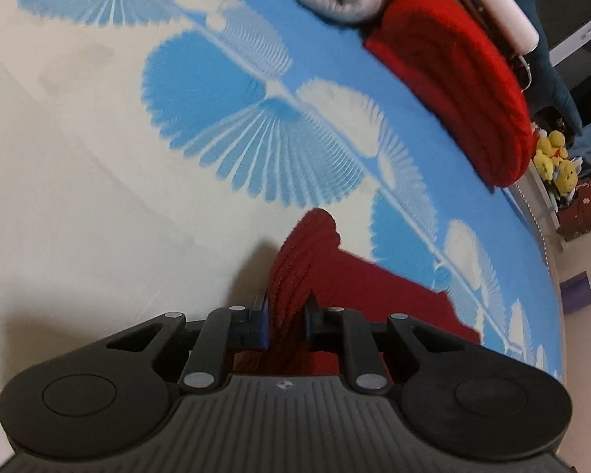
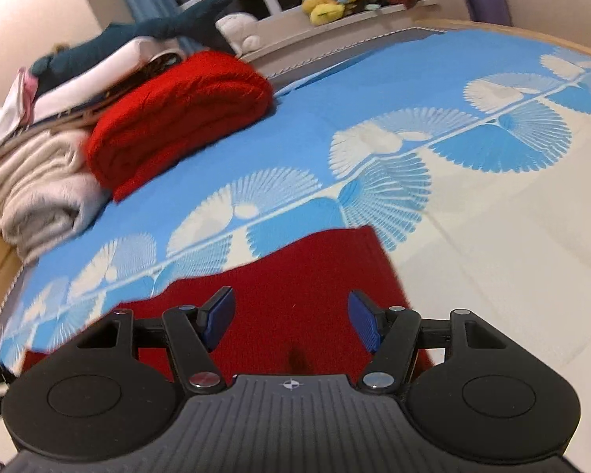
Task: Fold small clothes
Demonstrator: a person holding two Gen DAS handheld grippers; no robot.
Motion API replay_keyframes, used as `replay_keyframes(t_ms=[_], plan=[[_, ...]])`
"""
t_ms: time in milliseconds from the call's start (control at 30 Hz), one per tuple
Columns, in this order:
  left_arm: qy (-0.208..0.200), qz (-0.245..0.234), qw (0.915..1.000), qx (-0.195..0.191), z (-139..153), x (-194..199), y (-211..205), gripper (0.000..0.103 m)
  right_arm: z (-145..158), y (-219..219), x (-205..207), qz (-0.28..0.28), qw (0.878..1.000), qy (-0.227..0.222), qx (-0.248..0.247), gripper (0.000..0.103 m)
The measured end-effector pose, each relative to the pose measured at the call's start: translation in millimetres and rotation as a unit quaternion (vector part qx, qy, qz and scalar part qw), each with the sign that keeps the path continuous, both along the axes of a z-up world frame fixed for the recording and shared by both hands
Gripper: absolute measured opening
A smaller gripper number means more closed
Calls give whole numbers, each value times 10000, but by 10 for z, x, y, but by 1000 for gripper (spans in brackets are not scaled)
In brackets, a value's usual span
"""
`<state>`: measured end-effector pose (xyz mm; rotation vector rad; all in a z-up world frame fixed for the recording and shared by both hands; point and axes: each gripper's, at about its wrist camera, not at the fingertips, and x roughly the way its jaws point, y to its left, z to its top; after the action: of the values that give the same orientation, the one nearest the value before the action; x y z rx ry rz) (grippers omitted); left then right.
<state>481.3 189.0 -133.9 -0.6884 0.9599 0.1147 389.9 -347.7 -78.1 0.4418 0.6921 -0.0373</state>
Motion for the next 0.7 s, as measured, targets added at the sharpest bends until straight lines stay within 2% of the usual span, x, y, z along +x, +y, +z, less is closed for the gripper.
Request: replay_keyframes(t_ms=[67,100,167,200,233,333,400,467,500,567,700], plan=[[22,107,9999,-97,-46,-21,19,27,-105,-83,44,-138,9996,234,35,66],[12,189,9997,-158,-28,-38,32,33,-195,-123,84,-167,9989,441,36,66],[-74,352,9993,-127,46,-95,53,54,-396,-174,172,-204,9953,939,-110,64],[-96,426,9990,-54,82,-126,63,74,-485,-188,202,-196,9930,1147,-215,68],[-134,523,9985,62,132,-171,70,84,-534,-223,213,-207,9922,1208,-221,70],[-262,377,9984,324,248,-288,58,86,-406,-355,155,-611,9928,1027,-28,67],[-228,55,9982,552,227,-316,15,86,-372,-415,137,-684,9935,864,-286,67],[57,-114,9949,1005,116,-300,-42,86,-512,-479,185,-796,9873,1271,-534,67],[163,-152,9935,1113,78,-296,-56,86,-580,-517,191,-813,9855,1408,-475,67],[176,-215,9935,1108,59,-307,-46,86,-579,-598,152,-918,9854,1398,-308,67],[70,-258,9957,884,209,-428,-16,86,-327,-716,-37,-1097,9901,879,-24,69]])
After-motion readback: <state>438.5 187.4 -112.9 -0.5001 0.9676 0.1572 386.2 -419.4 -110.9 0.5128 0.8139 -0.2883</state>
